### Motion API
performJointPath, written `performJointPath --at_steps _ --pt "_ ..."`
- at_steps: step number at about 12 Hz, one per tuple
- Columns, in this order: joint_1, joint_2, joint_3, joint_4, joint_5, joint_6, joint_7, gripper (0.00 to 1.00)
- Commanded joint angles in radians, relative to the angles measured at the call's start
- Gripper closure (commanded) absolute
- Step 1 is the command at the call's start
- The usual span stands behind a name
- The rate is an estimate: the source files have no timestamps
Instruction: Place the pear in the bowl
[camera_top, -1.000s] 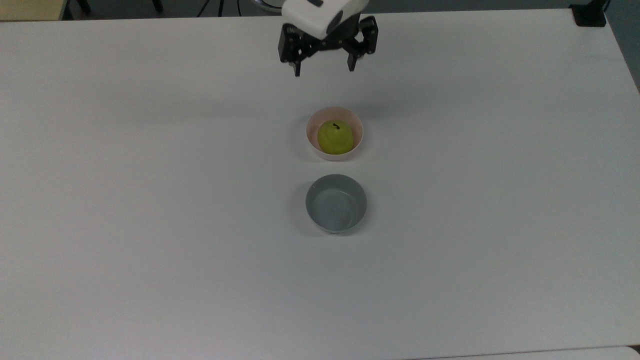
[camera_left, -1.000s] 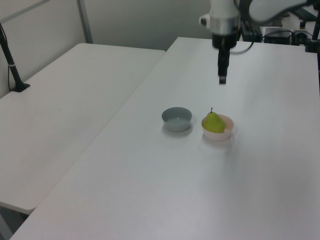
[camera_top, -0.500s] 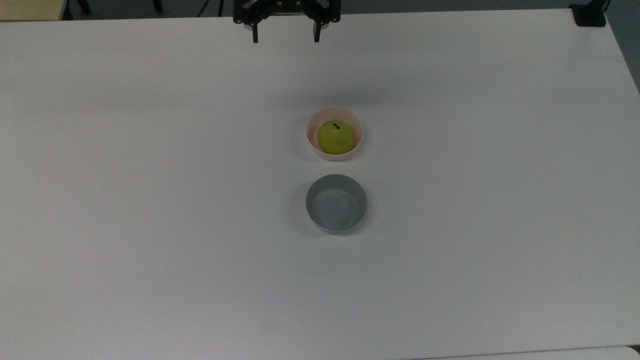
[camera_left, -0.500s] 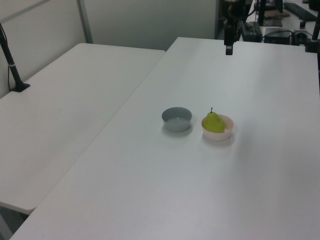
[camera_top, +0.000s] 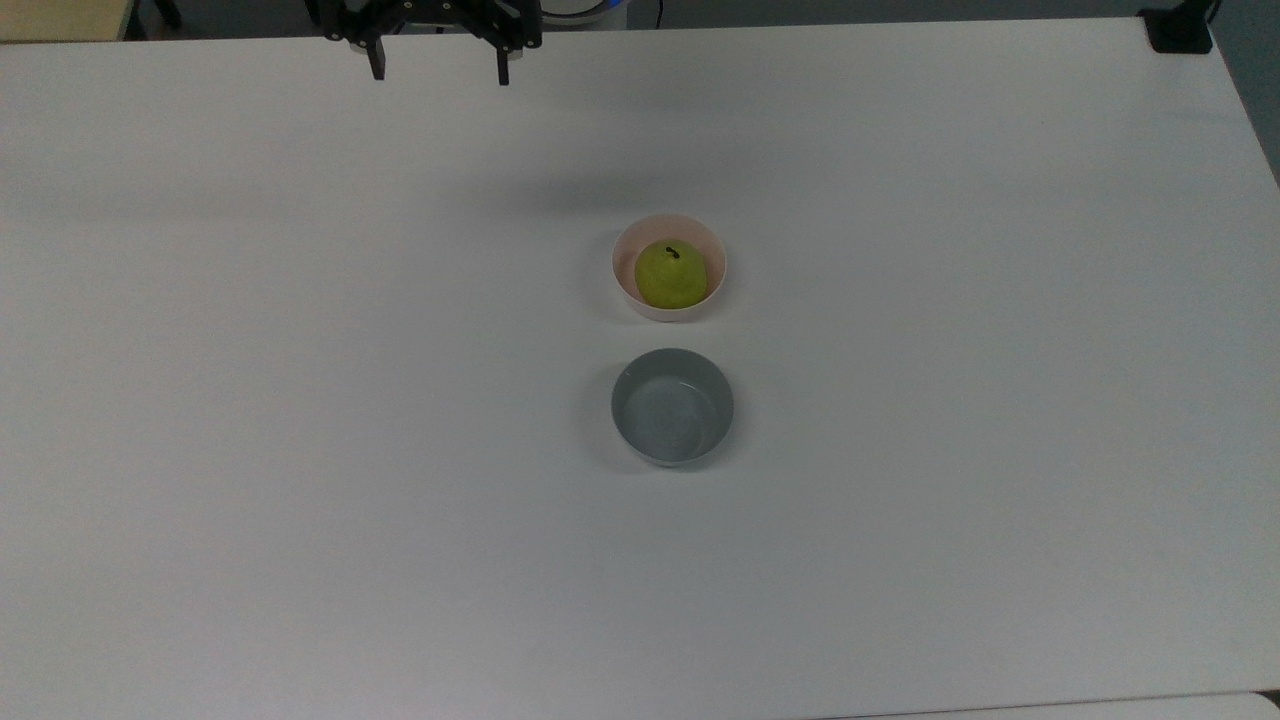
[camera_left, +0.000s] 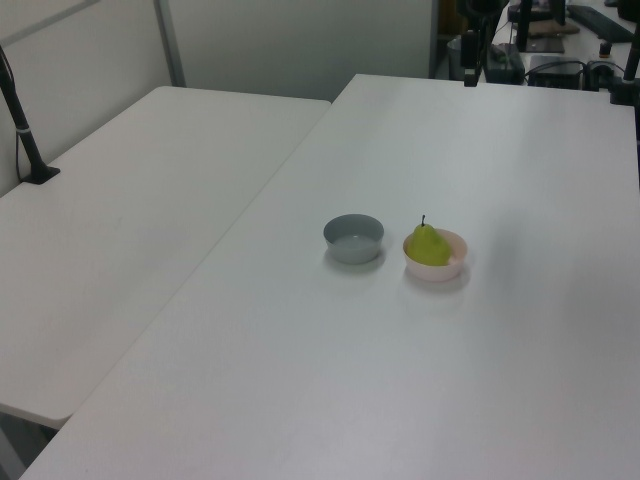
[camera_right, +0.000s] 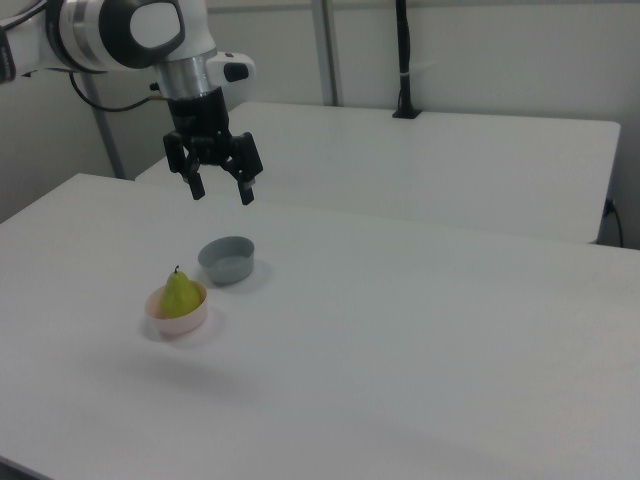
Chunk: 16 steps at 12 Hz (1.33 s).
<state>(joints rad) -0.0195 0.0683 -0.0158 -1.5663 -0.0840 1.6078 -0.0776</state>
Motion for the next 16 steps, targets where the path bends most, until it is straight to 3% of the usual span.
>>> performJointPath --at_steps 1,4,7,16 --pt "-0.002 -0.007 -0.009 0.008 0.001 -0.022 -0.022 0.00" --pt "0.004 -0.007 -0.012 0.006 0.029 -0.017 -0.008 0.00" --pt "0.078 -0.008 -0.090 0.006 0.035 -0.019 -0.005 0.00" --pt "0.072 -0.008 -0.085 0.008 0.035 -0.019 -0.004 0.00"
